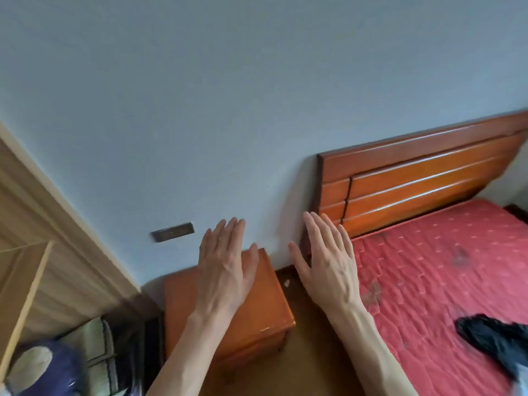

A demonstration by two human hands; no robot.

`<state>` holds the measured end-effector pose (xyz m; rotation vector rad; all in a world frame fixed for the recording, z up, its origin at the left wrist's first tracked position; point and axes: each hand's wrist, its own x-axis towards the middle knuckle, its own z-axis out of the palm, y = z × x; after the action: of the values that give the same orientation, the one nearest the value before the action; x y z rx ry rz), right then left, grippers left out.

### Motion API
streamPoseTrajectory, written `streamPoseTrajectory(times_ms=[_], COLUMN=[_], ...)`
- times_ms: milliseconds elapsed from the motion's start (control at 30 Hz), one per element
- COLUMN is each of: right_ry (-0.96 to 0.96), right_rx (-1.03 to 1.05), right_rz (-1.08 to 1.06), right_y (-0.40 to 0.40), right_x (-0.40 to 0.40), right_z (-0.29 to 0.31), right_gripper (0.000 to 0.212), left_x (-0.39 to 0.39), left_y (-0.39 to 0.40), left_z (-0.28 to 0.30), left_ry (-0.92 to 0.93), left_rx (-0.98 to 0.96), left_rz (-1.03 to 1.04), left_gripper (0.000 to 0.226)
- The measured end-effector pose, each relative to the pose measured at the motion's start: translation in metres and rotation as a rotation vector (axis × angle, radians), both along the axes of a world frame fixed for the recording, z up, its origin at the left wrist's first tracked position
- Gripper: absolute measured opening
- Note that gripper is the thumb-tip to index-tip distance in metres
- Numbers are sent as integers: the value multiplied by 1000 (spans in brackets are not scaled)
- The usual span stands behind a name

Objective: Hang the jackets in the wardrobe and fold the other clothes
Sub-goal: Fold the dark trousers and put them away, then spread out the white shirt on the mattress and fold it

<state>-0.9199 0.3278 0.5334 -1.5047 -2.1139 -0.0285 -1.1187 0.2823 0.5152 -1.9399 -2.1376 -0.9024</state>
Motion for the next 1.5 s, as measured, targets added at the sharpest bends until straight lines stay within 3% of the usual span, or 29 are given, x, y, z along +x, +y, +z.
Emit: streamPoseTrajectory(times_ms=[367, 767, 1067, 1500], right_ry=[22, 106, 157, 219], right_rx=[-50, -82, -148, -219], right_rz=[-511, -834, -1036, -1357], right_y=[-53, -144, -190, -192], right_x=[262, 480, 575, 660], right_z=[0, -38, -63, -87], right_gripper=[63, 61, 63, 59], left_x=[263, 493, 609, 760], left_y=[38, 8, 2, 51], left_z=[3, -33, -46, -79], left_ry=[-54, -56, -40, -63], left_rx=[-40, -133, -129, -191], left_rz=[-464, -749, -946, -1263], left_gripper=[58, 55, 52, 47])
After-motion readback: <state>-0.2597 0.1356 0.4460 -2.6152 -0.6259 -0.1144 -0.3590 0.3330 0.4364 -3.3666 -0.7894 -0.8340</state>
